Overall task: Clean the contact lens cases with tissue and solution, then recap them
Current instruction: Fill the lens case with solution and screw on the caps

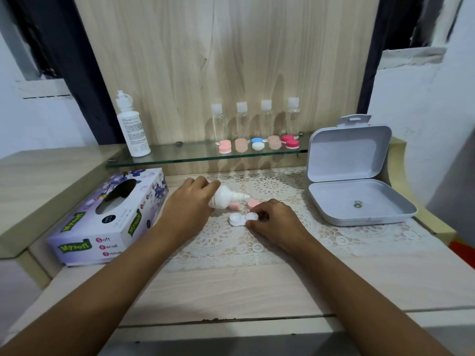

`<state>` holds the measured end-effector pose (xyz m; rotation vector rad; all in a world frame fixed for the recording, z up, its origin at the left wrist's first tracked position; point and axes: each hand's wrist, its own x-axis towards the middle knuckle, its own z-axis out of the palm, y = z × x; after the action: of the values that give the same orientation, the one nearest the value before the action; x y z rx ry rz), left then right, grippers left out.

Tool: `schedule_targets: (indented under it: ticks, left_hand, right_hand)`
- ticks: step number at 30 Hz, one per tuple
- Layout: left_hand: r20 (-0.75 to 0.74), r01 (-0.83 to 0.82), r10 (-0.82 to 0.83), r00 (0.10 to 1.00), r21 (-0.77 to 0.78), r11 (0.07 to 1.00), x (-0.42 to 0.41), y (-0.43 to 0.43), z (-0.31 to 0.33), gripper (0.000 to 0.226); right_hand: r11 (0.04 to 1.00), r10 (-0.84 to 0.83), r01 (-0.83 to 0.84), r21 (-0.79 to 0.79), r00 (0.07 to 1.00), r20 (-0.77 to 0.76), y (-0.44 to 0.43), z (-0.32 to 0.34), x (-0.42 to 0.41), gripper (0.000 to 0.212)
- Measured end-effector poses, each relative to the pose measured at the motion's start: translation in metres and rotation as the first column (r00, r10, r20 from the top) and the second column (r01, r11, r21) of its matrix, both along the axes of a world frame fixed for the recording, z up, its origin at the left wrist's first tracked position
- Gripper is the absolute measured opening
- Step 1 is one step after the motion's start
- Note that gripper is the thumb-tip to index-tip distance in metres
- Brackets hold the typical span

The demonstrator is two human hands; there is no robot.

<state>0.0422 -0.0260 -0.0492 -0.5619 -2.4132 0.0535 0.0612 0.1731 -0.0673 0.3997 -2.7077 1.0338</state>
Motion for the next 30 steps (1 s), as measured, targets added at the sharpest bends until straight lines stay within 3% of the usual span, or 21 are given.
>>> schedule_targets:
  ticks: [4, 8, 12, 15, 18, 30]
  left_hand:
    - [0.128, -0.065, 0.018, 0.992, 0.373, 0.926, -0.001, 0.0, 0.001, 0.055]
    - [0.265, -0.192, -0.007, 0.964, 0.715, 0.673, -0.004, 0.005, 0.005, 0.051]
    - [0.33, -0.271, -0.109, 0.938, 0.891, 0.364, -0.013, 0.005, -0.001, 0.048]
    - [0.359, -0.33, -0.106, 0.927, 0.917, 0.226, -0.022, 0.004, -0.007, 0.048]
    - [0.365, -0.345, -0.064, 0.929, 0.915, 0.211, -0.027, 0.005, -0.011, 0.049]
    - [0.387, -0.331, -0.102, 0.917, 0.876, 0.351, -0.025, 0.007, -0.015, 0.062]
  right_hand:
    - [1.0, 0.007, -0.007, -0.007, 1.0, -0.011, 0.001, 0.0, 0.001, 0.022]
    - [1.0, -0.002, 0.002, -0.005, 1.0, 0.0, 0.0, -0.001, 0.0, 0.023]
    - [1.0, -0.02, 0.02, -0.01, 1.0, 0.007, 0.0, -0.003, -0.002, 0.025]
    - [1.0, -0.022, 0.022, -0.005, 1.0, 0.008, 0.0, -0.004, -0.002, 0.026]
    - [1.0, -0.022, 0.022, -0.005, 1.0, 0.006, 0.0, -0.004, -0.002, 0.026]
    - [1.0, -0.017, 0.017, 0.0, 1.0, 0.008, 0.001, -0.005, -0.003, 0.026]
